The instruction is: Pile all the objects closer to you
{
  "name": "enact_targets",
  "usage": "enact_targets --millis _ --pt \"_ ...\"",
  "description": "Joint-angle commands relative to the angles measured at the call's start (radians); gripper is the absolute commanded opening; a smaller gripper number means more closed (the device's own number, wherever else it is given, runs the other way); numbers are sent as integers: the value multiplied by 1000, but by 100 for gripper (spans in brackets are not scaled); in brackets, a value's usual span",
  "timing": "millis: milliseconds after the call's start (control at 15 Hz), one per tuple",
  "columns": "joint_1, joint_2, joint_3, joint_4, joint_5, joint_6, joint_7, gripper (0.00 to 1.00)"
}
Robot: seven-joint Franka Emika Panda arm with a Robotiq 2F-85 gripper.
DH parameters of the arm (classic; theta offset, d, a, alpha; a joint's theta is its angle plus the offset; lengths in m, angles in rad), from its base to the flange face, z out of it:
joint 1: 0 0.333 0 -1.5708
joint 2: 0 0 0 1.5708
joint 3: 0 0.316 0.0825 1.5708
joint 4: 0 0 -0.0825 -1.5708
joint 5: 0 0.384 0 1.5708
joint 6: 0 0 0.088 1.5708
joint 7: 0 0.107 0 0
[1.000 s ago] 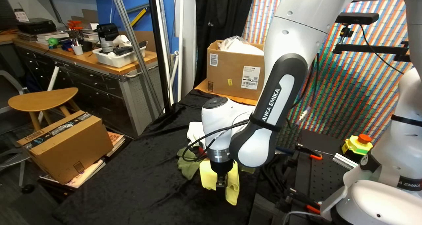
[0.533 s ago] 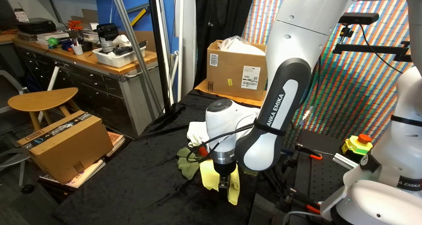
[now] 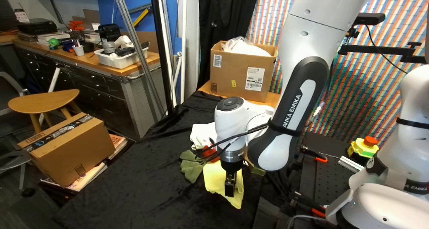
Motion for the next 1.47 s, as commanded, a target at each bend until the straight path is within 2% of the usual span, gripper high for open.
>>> enact_targets --millis 0,333,1333,1400 --pt "44 -63 -46 -61 -47 28 59 100" --pt "60 -58 -63 -65 -74 23 88 100" --pt "35 -25 -34 -33 -53 10 74 100" --pt "30 -17 -28 -28 -49 11 70 89"
